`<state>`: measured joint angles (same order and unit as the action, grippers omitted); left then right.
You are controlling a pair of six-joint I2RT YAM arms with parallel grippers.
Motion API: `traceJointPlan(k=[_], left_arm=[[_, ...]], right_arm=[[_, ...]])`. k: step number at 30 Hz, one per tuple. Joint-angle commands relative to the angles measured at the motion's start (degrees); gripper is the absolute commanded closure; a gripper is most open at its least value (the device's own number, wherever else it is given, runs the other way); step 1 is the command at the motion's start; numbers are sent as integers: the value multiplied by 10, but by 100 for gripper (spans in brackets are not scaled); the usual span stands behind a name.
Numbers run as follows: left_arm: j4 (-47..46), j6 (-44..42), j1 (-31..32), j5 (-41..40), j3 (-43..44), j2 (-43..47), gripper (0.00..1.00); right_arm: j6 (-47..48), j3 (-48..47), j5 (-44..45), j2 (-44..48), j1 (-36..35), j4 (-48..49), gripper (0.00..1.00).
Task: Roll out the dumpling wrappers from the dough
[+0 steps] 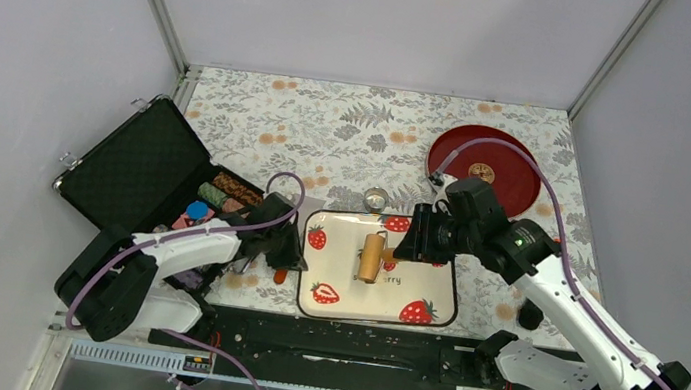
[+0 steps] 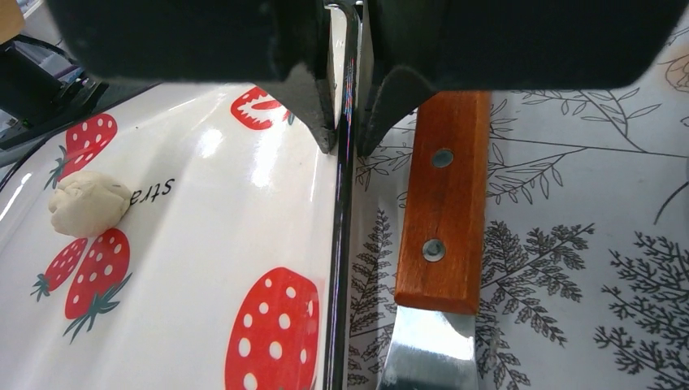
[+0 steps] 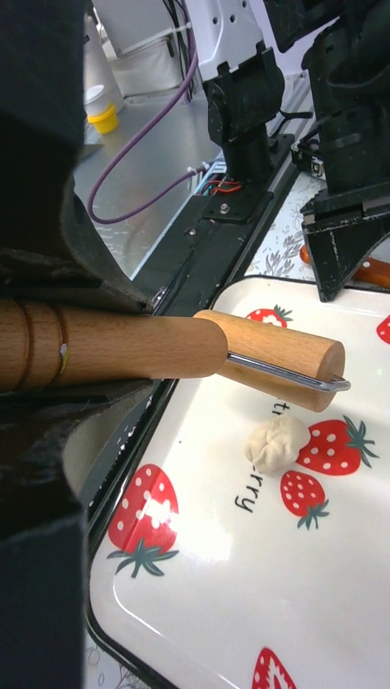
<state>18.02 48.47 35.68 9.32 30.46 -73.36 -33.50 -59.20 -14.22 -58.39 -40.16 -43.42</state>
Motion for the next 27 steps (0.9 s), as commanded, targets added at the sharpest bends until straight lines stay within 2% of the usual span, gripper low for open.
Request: traceJointPlan(k=[1,12,27], left_arm=[[-23,-4,-7,-28,-16,14,100],[-43,3,-7,-26,-29,14,100],[-62,14,-7,-30,-46,27,100]], right_arm=[[47,-51,-13,-20,16,-20,100],[107,-128,18,-74,24,-90,100],[129,-175,48,-137,24,-132,100]])
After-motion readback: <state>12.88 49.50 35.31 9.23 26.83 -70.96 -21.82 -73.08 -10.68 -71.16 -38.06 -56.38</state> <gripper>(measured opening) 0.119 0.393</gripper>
